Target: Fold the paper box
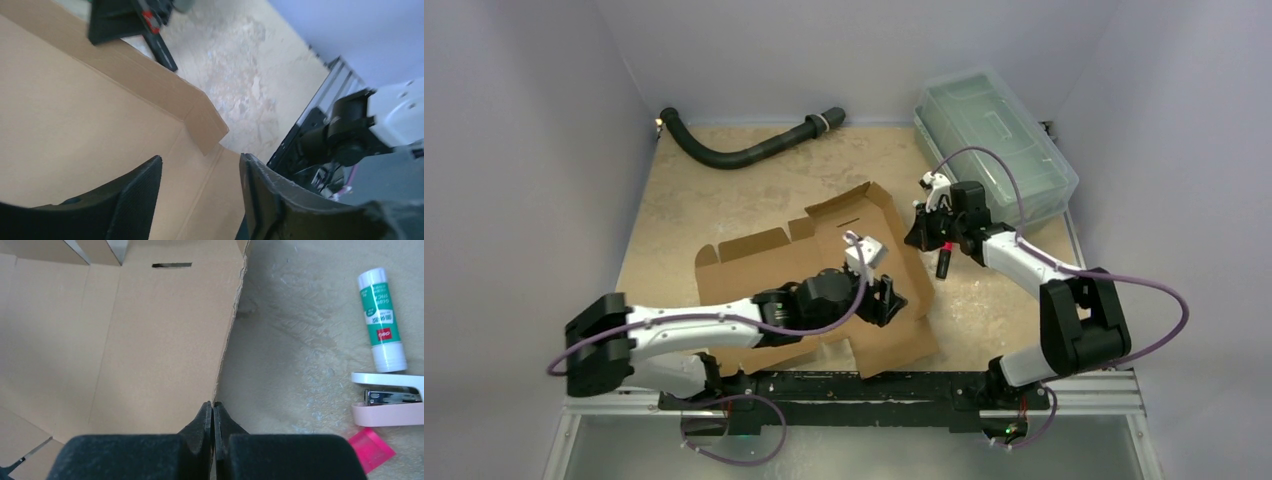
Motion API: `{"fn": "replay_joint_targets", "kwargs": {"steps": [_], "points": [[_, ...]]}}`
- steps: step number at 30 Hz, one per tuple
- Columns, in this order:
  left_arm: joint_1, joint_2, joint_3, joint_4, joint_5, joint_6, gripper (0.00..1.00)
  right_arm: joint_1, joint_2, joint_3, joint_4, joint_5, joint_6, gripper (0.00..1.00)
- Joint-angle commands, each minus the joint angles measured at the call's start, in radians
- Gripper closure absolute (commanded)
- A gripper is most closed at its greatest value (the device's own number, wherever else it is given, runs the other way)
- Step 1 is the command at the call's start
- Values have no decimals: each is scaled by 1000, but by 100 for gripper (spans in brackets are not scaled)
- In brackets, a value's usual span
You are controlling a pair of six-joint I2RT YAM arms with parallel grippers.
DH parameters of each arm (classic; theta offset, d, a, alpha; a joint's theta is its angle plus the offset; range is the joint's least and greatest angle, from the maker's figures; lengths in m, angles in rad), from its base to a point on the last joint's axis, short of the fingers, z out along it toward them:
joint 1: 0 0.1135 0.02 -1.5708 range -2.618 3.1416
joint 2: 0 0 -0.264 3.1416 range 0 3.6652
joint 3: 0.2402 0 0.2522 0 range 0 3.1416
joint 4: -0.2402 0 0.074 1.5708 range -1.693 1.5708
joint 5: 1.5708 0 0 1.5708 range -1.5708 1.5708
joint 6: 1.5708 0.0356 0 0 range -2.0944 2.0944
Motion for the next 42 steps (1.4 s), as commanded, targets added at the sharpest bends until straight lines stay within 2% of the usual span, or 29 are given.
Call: {"fn": "replay_joint_targets", "kwargs": {"steps": [1, 6, 10, 14, 17, 21, 23, 28, 32, 36, 42], "points": [[66, -210, -58, -110, -28, -11, 39, -6, -75, 42, 33, 22, -38, 100], [279, -397, -136, -177, 49, 14, 26, -8, -78, 41, 36, 25, -47, 100], [405, -427, -116, -229, 102, 87, 22, -9, -80, 40, 38, 36, -50, 100], [568, -334, -38, -273, 279, 152, 21, -16, -84, 40, 38, 44, -55, 100], [699, -193, 62, -268, 463, 188, 21, -21, -84, 41, 36, 39, -62, 100], [810, -25, 208, -298, 598, 241, 22, -27, -84, 42, 33, 31, -69, 100], [831, 40, 288, -333, 618, 298, 22, -28, -83, 43, 32, 27, -72, 100], [837, 157, 416, -443, 556, 458, 22, -28, -84, 44, 31, 24, -79, 100], [837, 223, 424, -413, 525, 535, 29, -27, -78, 50, 23, 14, -97, 100], [837, 258, 420, -353, 512, 616, 30, -27, -77, 54, 14, -6, -132, 100], [837, 273, 382, -277, 536, 640, 30, -28, -67, 59, 1, -32, -159, 100]]}}
